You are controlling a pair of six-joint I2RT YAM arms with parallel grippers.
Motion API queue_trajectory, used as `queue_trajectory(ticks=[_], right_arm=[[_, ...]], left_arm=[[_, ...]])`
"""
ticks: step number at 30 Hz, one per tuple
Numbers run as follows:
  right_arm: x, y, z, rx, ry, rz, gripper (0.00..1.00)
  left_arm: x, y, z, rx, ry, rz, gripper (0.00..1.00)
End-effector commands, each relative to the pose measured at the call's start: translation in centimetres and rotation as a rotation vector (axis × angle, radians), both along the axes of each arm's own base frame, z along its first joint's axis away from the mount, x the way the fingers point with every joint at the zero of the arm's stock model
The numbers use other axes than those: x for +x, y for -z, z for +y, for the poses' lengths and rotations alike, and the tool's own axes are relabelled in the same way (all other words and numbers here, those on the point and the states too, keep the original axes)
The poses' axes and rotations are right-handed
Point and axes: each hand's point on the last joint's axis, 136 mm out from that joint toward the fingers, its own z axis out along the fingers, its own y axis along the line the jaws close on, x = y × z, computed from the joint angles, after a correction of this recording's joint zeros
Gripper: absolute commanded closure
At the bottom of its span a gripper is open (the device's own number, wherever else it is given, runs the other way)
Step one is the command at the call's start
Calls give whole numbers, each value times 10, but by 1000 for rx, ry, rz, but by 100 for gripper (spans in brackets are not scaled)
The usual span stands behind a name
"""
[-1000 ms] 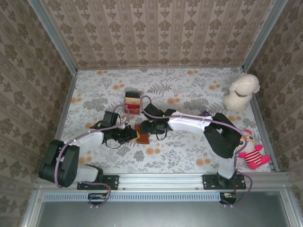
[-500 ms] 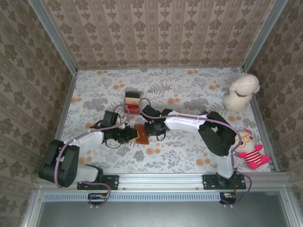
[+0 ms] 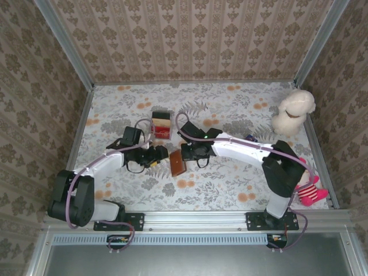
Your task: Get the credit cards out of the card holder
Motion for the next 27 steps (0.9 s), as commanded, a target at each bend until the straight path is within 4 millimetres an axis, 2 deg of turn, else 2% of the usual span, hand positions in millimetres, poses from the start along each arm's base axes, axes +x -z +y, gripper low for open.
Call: queue_trajectory(ticks=[1,4,8,11,16,21,27], right_arm=[[-7,-23,-13,-6,-32,-41,94],[-8,-37,-3,66,-49,-55,94],[-7,-37,15,156,-32,-22,95],[-7,-28,21,172,-14,6,95],[-5,-26,26,187,-19,10,96],[-3,-27,9,173,33,0,95],[-2,-5,-46,79,171,10,95]], left_arm=[[6,-11,14,70,-24,-45,26],[10,-13,25,115,-68,-70,15],[12,-12,35,150,-103,-85,0],[9,-12,37,147,-109,-86,0],[5,-12,37,135,-113,-95,0],[4,-15,28,63,-115,-87,0],[1,-23,4,-93,-91,-90,0]])
